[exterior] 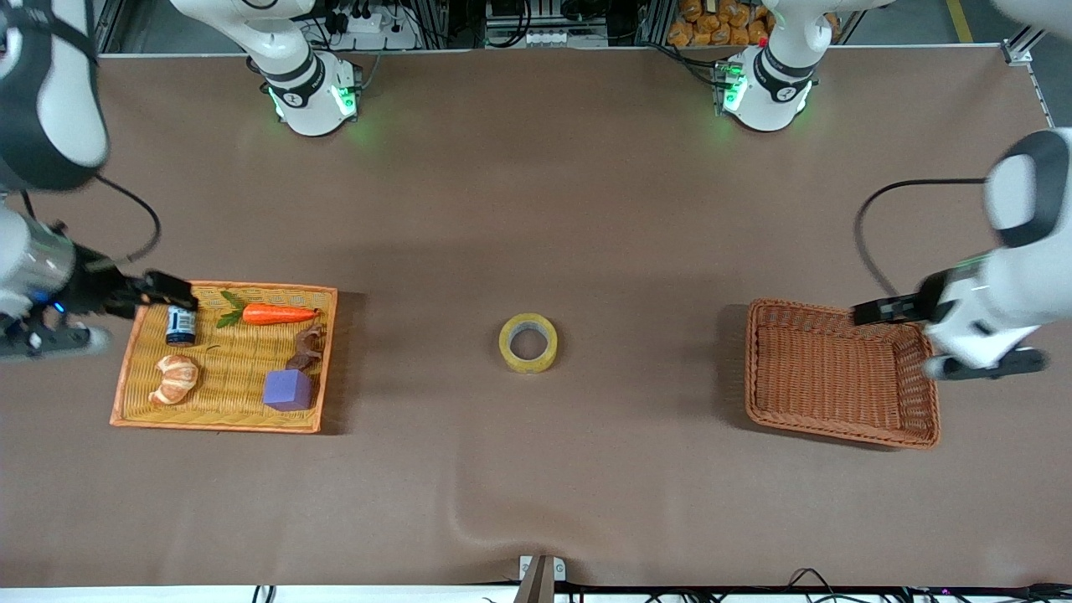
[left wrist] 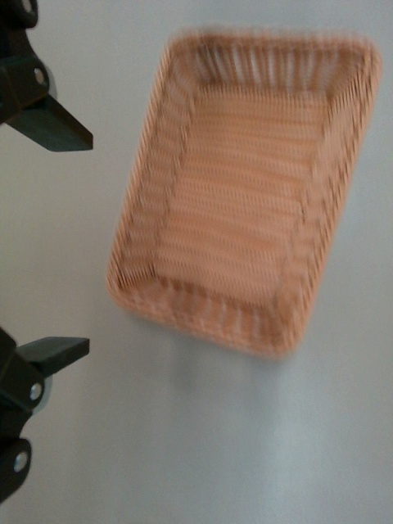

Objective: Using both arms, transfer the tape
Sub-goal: 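Reach the left gripper to the tape roll on the table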

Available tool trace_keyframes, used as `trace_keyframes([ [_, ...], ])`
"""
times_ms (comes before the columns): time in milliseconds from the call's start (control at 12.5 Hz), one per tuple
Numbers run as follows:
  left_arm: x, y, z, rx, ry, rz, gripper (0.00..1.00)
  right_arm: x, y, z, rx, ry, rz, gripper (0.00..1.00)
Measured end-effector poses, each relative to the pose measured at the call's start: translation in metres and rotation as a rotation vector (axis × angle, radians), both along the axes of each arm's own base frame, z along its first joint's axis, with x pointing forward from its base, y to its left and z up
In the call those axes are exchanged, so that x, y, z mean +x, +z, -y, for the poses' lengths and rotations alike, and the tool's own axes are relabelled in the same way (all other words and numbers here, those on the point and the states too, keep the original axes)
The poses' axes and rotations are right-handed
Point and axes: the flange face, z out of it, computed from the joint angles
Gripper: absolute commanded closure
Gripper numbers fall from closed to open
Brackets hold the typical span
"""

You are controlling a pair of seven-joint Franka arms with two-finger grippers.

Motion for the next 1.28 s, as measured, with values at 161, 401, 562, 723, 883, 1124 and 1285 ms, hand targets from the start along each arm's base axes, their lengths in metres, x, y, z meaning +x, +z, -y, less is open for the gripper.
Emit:
trace_keyframes([
  [161, -0.001, -0.035, 0.108, -0.009, 0.04, 0.055, 0.0, -0.03, 0.032, 0.006, -0.045, -0.065, -0.016, 0.0],
  [401, -0.019, -0.1, 0.238, -0.059, 0.154, 0.135, 0.0, -0.059, 0.058, 0.029, -0.054, -0.12, -0.045, 0.0],
  [562, -0.034, -0.141, 0.293, -0.097, 0.213, 0.164, 0.0, -0.065, 0.066, 0.028, -0.054, -0.114, -0.042, 0.0],
  [723, -0.049, -0.173, 0.332, -0.129, 0.244, 0.18, 0.0, -0.068, 0.072, 0.018, -0.054, -0.068, -0.029, 0.0],
  [883, -0.064, -0.197, 0.364, -0.148, 0.225, 0.187, 0.0, -0.07, 0.075, 0.018, -0.053, -0.037, -0.023, 0.0],
  [1124, -0.086, -0.223, 0.395, -0.138, 0.19, 0.169, 0.0, -0.07, 0.075, 0.022, -0.052, -0.043, -0.024, 0.0],
  [1285, -0.096, -0.237, 0.404, -0.121, 0.164, 0.162, 0.0, -0.07, 0.072, 0.028, -0.052, -0.054, -0.027, 0.0],
])
